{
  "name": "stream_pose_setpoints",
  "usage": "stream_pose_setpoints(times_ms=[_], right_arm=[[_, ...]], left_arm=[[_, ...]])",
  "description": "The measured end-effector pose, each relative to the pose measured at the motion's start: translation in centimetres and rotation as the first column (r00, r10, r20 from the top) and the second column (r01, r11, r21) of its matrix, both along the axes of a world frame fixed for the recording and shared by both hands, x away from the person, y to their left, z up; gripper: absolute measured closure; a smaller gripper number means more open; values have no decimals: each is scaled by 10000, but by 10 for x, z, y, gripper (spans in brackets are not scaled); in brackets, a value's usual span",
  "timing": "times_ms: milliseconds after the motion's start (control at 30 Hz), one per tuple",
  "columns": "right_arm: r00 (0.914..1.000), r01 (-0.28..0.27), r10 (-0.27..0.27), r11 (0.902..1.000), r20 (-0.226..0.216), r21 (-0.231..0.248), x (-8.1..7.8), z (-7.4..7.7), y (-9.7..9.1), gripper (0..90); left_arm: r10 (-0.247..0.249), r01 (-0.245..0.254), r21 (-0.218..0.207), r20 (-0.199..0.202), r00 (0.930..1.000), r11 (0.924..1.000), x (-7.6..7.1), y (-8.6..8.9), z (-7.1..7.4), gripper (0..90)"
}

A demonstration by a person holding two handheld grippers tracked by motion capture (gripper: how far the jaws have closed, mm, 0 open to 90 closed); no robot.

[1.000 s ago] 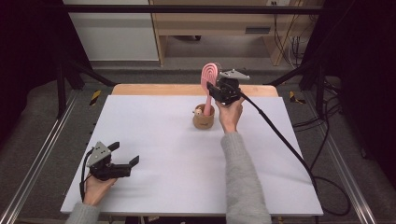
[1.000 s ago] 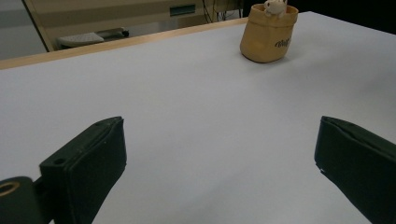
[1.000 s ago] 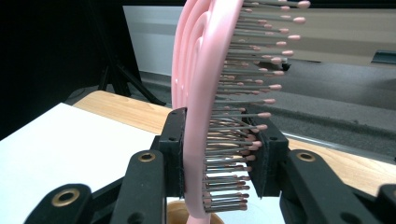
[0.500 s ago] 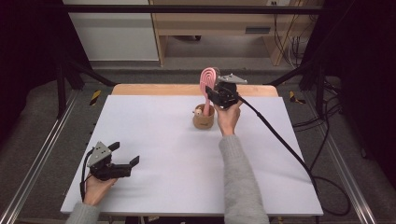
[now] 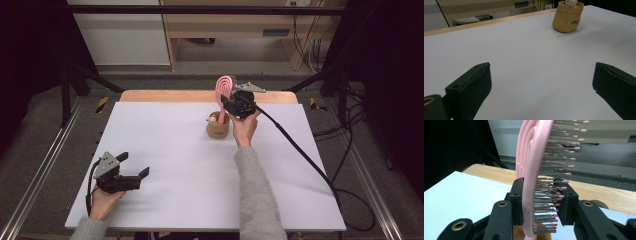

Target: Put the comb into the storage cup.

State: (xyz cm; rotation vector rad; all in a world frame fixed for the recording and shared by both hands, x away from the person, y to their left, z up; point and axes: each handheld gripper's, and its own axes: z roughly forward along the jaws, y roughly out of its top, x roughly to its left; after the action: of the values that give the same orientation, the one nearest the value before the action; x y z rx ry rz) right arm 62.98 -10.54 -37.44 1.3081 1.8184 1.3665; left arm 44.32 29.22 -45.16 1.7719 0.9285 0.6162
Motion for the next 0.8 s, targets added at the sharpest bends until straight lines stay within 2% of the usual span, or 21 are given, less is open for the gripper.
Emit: stream_pose_setpoints(times_ms=[333, 800], right_arm=[[9999, 127, -125, 9996, -90, 266, 3, -1, -6, 627], [9996, 279, -278, 9995, 82, -119, 4, -2, -11, 590]], left_arm=[[5, -5, 7, 0, 10000, 10000, 0, 0, 0, 22], [0, 0, 12, -3, 10000, 10000, 0, 0, 0, 22]])
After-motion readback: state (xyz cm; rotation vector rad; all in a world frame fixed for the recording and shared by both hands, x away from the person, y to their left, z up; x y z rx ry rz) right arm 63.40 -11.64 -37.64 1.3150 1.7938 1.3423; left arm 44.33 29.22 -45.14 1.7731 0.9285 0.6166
